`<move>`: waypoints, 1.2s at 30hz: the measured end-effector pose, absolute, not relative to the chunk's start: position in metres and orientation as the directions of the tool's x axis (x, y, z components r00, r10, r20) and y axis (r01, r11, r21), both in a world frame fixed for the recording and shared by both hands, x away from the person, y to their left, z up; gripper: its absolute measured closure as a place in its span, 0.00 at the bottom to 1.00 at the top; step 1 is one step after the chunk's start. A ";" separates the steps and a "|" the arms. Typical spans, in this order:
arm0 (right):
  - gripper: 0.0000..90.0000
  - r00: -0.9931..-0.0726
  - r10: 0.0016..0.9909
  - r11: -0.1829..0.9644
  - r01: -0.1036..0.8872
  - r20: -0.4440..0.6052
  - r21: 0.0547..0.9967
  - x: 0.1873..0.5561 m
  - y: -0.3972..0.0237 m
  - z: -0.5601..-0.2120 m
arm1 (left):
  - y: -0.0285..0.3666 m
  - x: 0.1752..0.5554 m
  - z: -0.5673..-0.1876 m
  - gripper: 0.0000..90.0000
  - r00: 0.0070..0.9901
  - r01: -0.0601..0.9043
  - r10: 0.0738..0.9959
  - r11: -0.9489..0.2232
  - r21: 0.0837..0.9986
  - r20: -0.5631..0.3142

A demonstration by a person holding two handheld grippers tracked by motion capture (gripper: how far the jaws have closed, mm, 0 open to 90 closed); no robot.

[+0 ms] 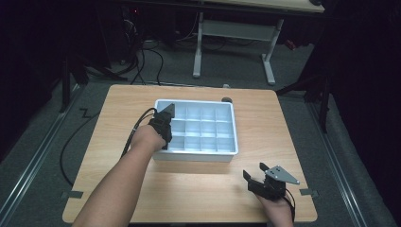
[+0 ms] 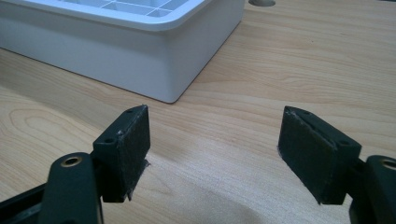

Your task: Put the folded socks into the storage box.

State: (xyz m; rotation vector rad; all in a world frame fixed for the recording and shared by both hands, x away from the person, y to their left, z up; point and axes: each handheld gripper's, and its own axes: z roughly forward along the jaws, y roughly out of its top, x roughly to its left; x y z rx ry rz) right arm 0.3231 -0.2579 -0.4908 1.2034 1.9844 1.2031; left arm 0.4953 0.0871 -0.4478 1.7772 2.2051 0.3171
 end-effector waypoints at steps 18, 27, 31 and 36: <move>0.28 -0.475 0.880 0.216 0.417 0.009 0.883 0.323 -0.256 -0.491 | 0.087 0.495 -0.408 0.67 -0.187 0.897 0.976 0.215 0.387 -0.107; 0.28 -0.475 0.880 0.218 0.416 0.007 0.883 0.323 -0.256 -0.491 | 0.089 0.493 -0.403 0.63 -0.182 0.894 0.976 0.215 0.393 -0.120; 0.28 -0.476 0.879 0.220 0.416 0.005 0.882 0.323 -0.256 -0.491 | 0.091 0.493 -0.400 0.62 -0.183 0.891 0.975 0.219 0.398 -0.129; 0.28 -0.476 0.879 0.217 0.419 0.010 0.882 0.324 -0.255 -0.491 | 0.099 0.491 -0.393 0.61 -0.192 0.880 0.971 0.235 0.412 -0.144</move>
